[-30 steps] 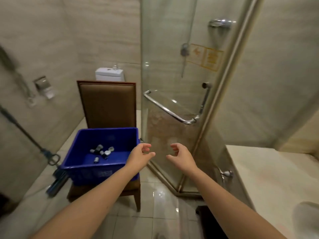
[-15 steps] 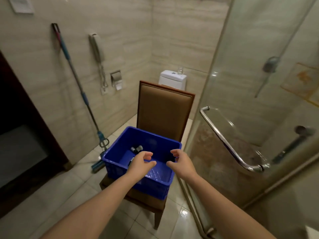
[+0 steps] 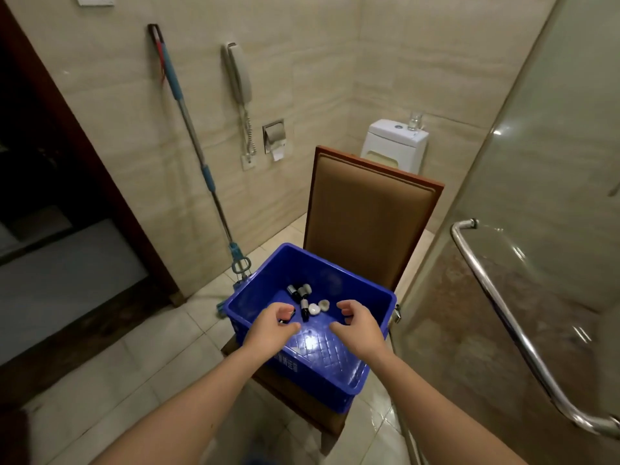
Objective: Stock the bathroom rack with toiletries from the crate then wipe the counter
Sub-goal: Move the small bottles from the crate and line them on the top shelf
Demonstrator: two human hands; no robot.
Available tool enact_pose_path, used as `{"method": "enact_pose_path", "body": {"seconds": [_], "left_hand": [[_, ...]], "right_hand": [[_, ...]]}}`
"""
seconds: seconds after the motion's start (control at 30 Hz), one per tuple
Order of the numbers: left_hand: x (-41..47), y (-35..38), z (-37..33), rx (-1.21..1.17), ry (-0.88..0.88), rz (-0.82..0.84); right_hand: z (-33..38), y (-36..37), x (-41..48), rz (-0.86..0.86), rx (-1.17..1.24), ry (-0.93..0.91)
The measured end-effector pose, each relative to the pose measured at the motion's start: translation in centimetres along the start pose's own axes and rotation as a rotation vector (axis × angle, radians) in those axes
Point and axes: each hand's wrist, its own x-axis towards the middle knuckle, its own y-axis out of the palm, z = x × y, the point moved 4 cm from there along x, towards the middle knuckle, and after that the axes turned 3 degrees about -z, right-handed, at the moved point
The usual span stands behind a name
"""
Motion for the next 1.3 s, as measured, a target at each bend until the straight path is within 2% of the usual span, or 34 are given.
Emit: {"method": "enact_pose_path", "body": {"seconds": [0.37,0.6,0.8,1.07,1.3], "left_hand": [[13.0,-0.2,2.9,0.144,-0.075,0.18],[21.4,-0.6,6.5,0.202,-0.145,0.35],[26.3,0.6,10.6,0.232,-0.241,0.452],[29.5,4.6,16.5,0.237,-0.372,0.47],[31.5,7.2,21.3,0.285,-0.443,0.388]], "right_hand": [[-2.6,4.1,9.7,-0.055,0.044,0.196],[-4.4,8.7,14.6,-0.09,0.042,0.435],[-6.2,11.9,17.6,-0.048,-0.002,0.548],[-10.7,15.0,22.6,0.008,-0.038,0.645],[-15.4,19.3,26.4,0.042,-0.023,0.717]]}}
